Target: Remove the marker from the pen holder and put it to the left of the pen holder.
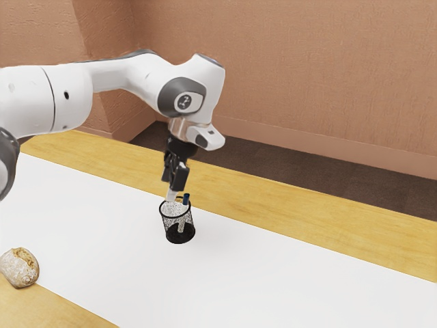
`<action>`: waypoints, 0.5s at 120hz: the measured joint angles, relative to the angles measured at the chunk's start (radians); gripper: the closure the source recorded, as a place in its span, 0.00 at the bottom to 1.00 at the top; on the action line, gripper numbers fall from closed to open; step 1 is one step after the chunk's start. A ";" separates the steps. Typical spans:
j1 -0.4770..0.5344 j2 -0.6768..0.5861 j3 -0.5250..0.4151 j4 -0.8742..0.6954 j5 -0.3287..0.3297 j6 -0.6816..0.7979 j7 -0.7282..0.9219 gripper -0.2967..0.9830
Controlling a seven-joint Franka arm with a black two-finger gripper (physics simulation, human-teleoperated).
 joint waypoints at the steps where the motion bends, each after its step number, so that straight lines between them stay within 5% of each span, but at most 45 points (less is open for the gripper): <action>1: 0.001 0.005 0.000 -0.001 0.001 0.000 0.001 0.23; 60: -0.062 0.172 0.035 0.142 0.022 0.007 0.041 0.23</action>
